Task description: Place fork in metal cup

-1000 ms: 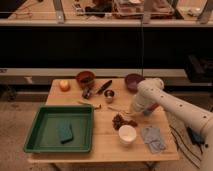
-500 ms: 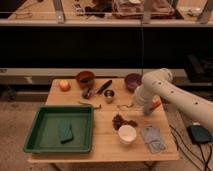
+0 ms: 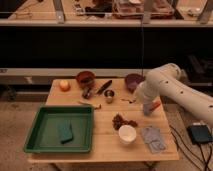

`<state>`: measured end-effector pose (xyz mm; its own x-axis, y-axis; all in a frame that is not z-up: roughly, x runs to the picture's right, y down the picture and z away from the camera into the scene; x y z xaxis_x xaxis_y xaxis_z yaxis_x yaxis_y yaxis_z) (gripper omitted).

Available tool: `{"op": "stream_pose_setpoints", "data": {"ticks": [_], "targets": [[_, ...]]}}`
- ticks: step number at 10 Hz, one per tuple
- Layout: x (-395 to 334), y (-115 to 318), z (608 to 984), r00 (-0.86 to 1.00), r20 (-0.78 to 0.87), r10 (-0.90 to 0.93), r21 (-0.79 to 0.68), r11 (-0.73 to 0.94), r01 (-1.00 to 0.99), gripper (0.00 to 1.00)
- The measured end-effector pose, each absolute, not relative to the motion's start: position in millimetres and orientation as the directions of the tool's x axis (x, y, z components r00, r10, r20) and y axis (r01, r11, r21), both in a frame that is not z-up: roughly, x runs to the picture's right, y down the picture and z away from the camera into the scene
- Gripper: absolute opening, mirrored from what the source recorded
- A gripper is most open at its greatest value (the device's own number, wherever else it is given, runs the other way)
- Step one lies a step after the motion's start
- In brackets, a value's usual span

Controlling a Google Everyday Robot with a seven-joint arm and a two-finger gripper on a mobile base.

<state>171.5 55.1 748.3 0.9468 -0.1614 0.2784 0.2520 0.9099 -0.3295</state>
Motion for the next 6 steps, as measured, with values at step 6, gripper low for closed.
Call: {"op": "stream_pose_setpoints", "data": {"ticks": [6], "targets": [[167, 42, 734, 0.926, 0.338, -0.166, -0.296, 0.916, 0.272, 0.0]]}}
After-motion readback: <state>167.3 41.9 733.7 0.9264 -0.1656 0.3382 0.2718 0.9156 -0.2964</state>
